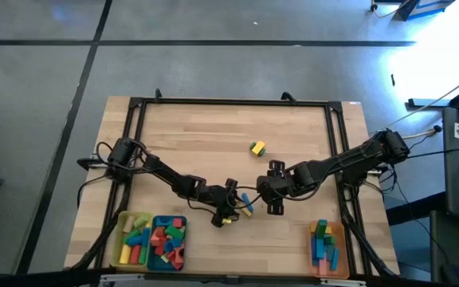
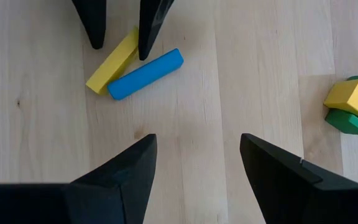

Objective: Sort blocks by size
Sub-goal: Put the yellow rectangular block into the orange bin

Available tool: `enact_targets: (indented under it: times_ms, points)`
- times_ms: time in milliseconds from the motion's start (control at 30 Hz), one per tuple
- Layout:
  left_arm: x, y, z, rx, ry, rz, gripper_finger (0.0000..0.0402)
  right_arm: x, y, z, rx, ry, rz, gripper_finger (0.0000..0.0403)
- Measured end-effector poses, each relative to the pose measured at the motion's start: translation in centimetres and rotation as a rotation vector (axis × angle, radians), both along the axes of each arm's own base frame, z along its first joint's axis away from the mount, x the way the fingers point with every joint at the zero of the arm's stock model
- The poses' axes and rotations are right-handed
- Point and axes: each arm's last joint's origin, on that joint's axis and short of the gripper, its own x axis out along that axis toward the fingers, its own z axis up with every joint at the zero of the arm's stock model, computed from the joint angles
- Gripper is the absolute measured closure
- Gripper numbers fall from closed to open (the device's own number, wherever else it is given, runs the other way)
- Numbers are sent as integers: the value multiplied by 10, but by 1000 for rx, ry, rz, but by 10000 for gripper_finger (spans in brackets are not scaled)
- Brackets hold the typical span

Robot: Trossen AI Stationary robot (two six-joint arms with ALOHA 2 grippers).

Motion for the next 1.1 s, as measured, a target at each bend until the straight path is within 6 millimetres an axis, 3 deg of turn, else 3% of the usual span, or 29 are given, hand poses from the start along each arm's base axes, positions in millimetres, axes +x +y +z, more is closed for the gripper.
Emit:
enact_targets:
  times_ms: [233, 667, 900, 1100]
  points:
    - [0, 0, 0, 9, 0, -7, 198, 0, 0, 0, 0, 0, 0, 171]
    - [1, 9, -2, 21, 20, 11, 291, -1, 0, 1, 1, -3, 0, 171]
    - [1, 10, -1, 3, 17, 24, 359, -12, -2, 20, 59, -39, 19, 171]
    - [2, 7, 1, -140, 14, 21, 363, -33, 5, 43, 98, -89, 74, 171]
